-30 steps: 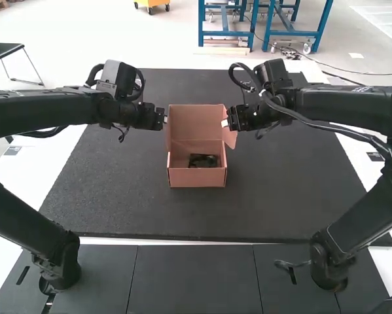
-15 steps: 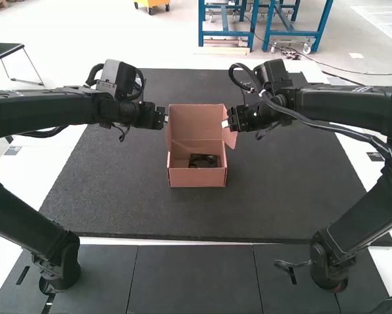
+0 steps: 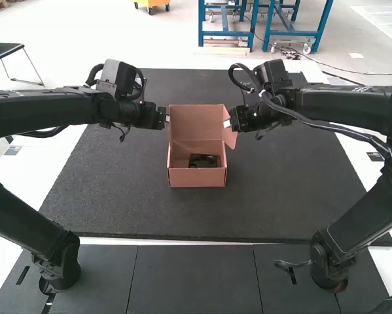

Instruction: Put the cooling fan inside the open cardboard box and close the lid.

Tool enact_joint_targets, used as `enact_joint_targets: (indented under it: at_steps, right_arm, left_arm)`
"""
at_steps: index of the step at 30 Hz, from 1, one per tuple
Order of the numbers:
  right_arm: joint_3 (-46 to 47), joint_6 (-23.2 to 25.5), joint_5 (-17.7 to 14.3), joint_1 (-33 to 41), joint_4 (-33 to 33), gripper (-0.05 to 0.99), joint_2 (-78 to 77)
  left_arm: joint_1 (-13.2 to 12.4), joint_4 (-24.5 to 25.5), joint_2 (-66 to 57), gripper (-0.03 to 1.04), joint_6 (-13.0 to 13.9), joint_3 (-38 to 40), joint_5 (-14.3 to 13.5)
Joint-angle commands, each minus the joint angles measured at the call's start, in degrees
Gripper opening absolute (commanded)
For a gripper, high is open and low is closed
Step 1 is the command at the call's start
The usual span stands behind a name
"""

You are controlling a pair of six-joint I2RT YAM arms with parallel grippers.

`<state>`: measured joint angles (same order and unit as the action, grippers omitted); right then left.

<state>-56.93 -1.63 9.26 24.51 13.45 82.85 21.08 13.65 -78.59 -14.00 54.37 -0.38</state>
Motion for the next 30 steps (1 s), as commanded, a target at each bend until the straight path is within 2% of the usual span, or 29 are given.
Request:
enact_joint_targets:
  at_steps: [1, 6, 11, 14, 17, 30]
  right_arm:
    - [-1.61, -0.31, 0.94, -1.05, -0.18, 0.53, 0.74]
    - [-1.52, -0.57, 0.85, -1.05, -0.53, 0.44, 1.09]
    - [-1.87, -0.57, 0.94, -1.05, -0.88, 0.3, 1.09]
    - [-2.14, -0.57, 0.94, -1.05, -0.8, 0.27, 1.09]
    - [-2.14, -0.57, 1.73, -1.05, -0.71, 0.18, 1.17]
    - [-2.66, -0.83, 3.93, -0.61, -0.53, 0.0, 1.17]
  left_arm:
    - [0.54, -0.47, 0.01, 0.94, -0.33, 1.53, 0.73]
    - [0.54, -0.47, 0.01, 0.94, -0.41, 1.44, 0.73]
    - [0.54, -0.47, 0.01, 0.94, -0.41, 1.53, 0.65]
    - [0.54, -0.38, 0.01, 0.94, -0.41, 1.53, 0.73]
    - [0.45, -0.47, 0.01, 0.94, -0.41, 1.44, 0.65]
    - [0.54, -0.64, 0.01, 0.94, -0.41, 1.53, 0.82]
